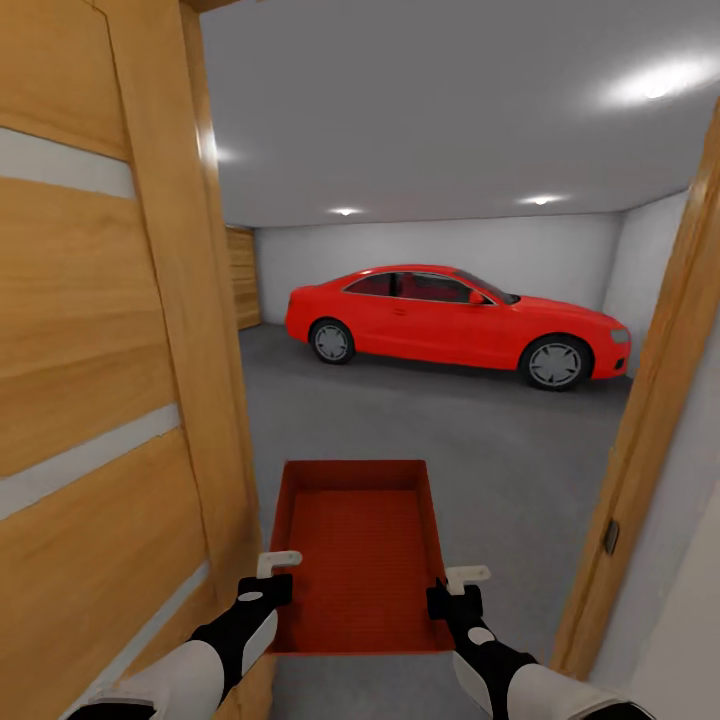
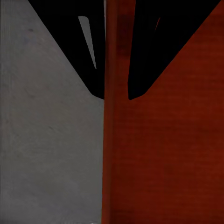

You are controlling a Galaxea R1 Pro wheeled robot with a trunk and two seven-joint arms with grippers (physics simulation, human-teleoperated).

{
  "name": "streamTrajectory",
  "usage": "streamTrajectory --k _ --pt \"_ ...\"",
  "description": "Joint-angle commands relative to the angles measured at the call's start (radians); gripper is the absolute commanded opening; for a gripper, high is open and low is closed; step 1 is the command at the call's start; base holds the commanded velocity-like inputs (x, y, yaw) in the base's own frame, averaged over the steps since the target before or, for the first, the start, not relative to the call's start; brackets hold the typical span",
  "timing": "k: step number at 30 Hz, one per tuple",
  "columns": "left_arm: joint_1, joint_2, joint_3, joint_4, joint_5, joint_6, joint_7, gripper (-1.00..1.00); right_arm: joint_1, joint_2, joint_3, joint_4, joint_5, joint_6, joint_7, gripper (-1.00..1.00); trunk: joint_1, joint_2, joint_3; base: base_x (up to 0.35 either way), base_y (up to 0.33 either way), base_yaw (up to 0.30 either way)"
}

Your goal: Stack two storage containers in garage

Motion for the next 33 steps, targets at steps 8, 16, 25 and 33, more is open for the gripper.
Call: streamTrajectory --k 8,16,25,33 --pt "-0.001 0.047 0.064 -0.02 0.015 0.0 0.011 -1.0 -0.001 0.0 -0.024 0.001 -0.005 -0.002 0.0 -1.0 0.001 -0.001 -0.002 0.292 0.185 -0.209" --pt "-0.001 0.047 0.064 -0.021 0.015 0.0 0.011 -1.0 0.0 0.0 -0.024 0.001 -0.005 -0.002 0.0 -1.0 0.001 -0.001 -0.002 0.079 0.049 -0.285" --pt "-0.001 0.047 0.064 -0.021 0.015 -0.002 0.011 -1.0 0.0 0.0 -0.024 0.001 -0.005 -0.002 0.0 -1.0 0.001 -0.001 -0.002 0.001 0.001 -0.255" --pt "-0.001 0.047 0.064 -0.021 0.015 -0.003 0.011 -1.0 0.0 0.0 -0.024 0.001 -0.005 -0.002 0.0 -1.0 0.001 -0.001 -0.002 0.0 0.0 -0.013"
